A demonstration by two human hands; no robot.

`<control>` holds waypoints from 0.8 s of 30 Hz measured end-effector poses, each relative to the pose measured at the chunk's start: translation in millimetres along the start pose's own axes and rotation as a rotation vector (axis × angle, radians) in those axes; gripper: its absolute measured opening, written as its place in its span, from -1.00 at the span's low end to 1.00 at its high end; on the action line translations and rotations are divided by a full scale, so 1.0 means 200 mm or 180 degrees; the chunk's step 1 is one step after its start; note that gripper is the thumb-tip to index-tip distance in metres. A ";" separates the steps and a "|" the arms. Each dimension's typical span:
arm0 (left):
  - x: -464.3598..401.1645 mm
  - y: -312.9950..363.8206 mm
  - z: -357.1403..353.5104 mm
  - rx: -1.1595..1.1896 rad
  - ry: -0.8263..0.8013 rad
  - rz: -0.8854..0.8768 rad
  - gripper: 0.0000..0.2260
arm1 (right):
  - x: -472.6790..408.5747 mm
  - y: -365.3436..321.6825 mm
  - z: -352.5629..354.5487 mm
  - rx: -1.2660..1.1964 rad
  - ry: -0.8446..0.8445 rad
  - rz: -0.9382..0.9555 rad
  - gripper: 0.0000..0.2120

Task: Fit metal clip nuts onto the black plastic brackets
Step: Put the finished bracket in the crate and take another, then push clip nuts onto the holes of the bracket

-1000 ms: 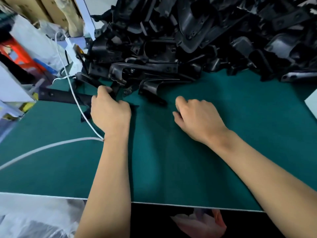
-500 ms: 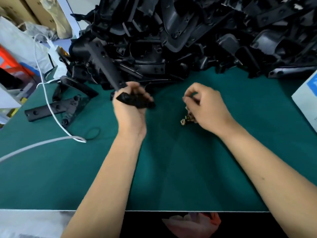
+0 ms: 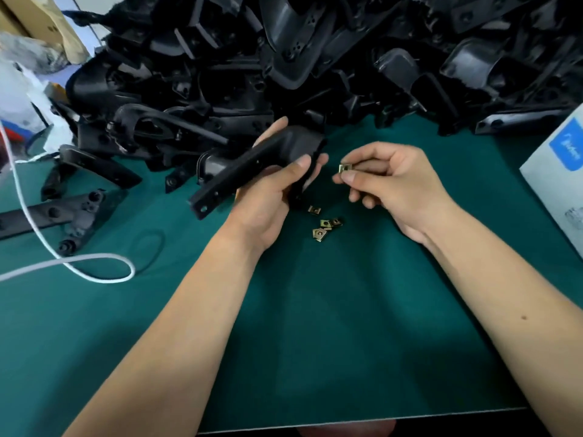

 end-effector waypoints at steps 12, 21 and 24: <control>-0.02 -0.05 -0.04 0.0488 0.0269 0.0625 -0.77 | 0.01 -0.01 -0.03 -0.0495 0.0126 0.0022 -0.81; 0.00 -0.04 -0.03 0.0745 -0.0012 0.0781 -0.82 | 0.02 0.00 -0.05 -0.1179 -0.0033 -0.0394 -0.87; 0.00 -0.05 -0.04 0.0691 -0.0036 0.0831 -0.83 | 0.03 0.00 -0.05 -0.1392 -0.0036 -0.0431 -0.82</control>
Point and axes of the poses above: each hand's wrist, its own x-axis away from the middle knuckle, its own z-axis out of the back of the hand, y = z × x, the point moved 2 cm from there along -x, towards the middle knuckle, and after that the axes turned 5 degrees about x, right-handed, at the moved point
